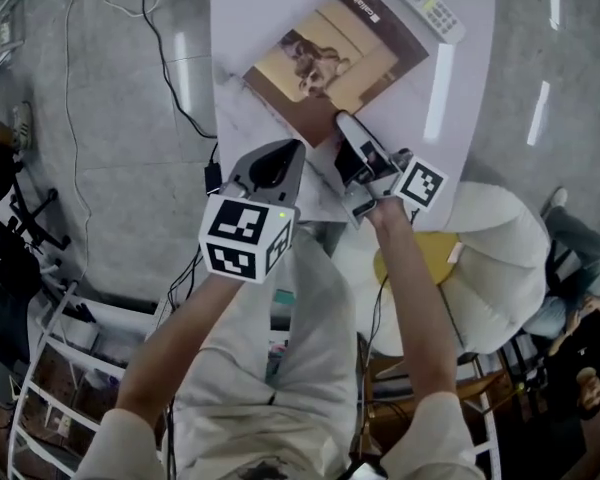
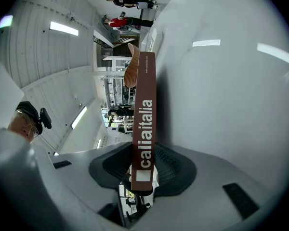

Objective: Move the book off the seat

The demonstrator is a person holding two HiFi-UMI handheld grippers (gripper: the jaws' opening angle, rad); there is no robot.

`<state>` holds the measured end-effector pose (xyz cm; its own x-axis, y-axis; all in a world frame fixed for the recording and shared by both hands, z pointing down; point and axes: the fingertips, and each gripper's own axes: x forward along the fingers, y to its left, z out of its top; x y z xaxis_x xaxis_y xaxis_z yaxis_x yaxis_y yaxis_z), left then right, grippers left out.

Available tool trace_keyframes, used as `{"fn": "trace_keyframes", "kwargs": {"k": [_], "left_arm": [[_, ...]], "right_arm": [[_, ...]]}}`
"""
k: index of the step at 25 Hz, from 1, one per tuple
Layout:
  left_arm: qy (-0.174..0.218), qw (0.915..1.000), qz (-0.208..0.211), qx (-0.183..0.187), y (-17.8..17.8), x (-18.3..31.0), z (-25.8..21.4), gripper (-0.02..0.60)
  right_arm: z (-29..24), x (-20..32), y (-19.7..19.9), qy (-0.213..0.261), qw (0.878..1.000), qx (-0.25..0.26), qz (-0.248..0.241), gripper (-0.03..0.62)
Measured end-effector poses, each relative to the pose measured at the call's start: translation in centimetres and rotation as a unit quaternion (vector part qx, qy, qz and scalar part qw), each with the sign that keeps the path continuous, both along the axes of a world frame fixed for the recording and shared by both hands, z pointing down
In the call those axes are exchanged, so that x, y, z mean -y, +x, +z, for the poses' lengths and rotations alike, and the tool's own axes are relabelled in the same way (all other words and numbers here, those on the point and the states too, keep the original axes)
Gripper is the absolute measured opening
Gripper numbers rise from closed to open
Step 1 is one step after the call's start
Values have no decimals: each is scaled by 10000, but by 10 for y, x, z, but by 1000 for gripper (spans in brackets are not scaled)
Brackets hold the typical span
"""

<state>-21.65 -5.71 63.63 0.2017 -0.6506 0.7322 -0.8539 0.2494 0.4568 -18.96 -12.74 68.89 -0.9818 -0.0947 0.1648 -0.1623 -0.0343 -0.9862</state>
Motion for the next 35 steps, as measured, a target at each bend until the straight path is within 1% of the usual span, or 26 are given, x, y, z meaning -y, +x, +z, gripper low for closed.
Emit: {"fn": "trace_keyframes", "kwargs": {"k": [5,9,14,18,19,20,22,24,26,27,28,29,30,32,35], "left_arm": [[-17,9995,-321,-51,-18,-6,4,12],[12,9992,-390,-84,-24,-7,3,12],[16,9987,-485,-137,-30,-7,3,12],[24,9987,-494,-127,-33,-7,2,12],[19,9987,-494,-124,-33,-7,2,12],[14,9987,-491,-125,-32,-7,3,12],[9,9988,-474,-138,-29,-6,2,12],[19,9989,-446,-147,-28,-4,1,12],[26,9990,-425,-151,-27,-2,0,12],[28,9990,-425,-155,-27,-2,0,12],[32,9989,-435,-159,-27,-1,1,12],[34,9988,-452,-160,-27,-1,1,12],[31,9987,-473,-162,-27,-2,1,12],[15,9986,-506,-180,-26,-4,2,12],[3,9986,-497,-203,-23,-6,2,12]], "right_arm": [[5,0,-30,-18,9998,-90,-160,140],[3,2,-47,48,9993,-288,-233,140],[5,0,-57,150,9962,-734,-451,141],[3,-3,-66,134,9941,-920,-564,141],[6,-3,-64,190,9920,-1094,-594,141],[12,-3,-59,284,9879,-1381,-641,141],[23,-1,-46,446,9776,-1922,-728,141],[24,-1,-45,401,9749,-2073,-709,141],[22,-4,-49,219,9739,-2162,-648,143],[23,-5,-48,208,9701,-2327,-659,144],[25,-5,-46,314,9630,-2578,-716,144],[27,-5,-44,501,9547,-2821,-806,114],[27,-5,-43,696,9478,-2975,-907,112],[24,-8,-45,924,9422,-3038,-1070,109],[24,-9,-45,954,9418,-3013,-1143,107]]}}
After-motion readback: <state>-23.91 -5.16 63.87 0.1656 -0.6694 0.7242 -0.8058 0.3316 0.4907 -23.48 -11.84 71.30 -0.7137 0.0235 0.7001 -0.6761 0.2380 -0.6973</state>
